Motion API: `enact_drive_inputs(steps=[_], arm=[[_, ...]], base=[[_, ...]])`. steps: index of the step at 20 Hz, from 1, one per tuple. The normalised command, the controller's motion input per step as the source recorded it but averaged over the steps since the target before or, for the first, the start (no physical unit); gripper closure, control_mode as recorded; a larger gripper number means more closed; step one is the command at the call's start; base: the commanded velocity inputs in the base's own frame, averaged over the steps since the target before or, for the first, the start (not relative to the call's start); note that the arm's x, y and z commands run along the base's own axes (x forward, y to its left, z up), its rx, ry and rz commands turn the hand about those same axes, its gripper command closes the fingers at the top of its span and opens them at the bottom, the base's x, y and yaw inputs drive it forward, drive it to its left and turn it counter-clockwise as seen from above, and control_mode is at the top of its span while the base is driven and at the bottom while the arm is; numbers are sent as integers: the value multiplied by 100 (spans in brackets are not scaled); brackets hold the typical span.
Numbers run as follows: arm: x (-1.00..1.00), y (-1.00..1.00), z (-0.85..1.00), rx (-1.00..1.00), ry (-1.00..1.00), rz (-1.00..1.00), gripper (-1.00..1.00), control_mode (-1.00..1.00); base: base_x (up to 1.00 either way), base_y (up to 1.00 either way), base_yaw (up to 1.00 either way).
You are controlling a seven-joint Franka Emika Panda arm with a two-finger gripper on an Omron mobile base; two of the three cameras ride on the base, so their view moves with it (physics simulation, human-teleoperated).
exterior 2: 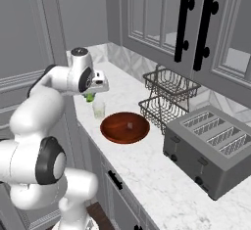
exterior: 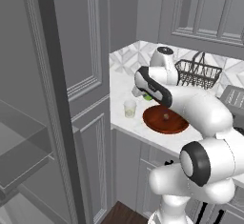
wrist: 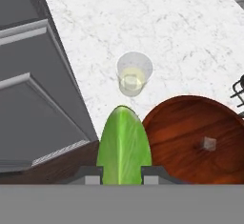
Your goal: Grab a lemon wedge from the fridge and one ice cube from the ice bowl, and put them in the glass of lemonade.
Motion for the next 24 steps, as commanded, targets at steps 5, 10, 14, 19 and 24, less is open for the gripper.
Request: enact_drive_inputs(steps=[5, 10, 14, 19, 24], arm=[[33, -3, -3, 0, 0, 2, 100, -100], [24, -1, -1, 0, 0, 4, 100, -100], [14, 0, -18, -2, 4, 1, 100, -100], [4, 0, -30, -4, 4, 2, 100, -100], [14, 0, -21, -1, 0, 1, 100, -100]], base=[[0, 0, 0], [0, 0, 0], [0, 0, 0], [0, 0, 0], [0, 0, 0]])
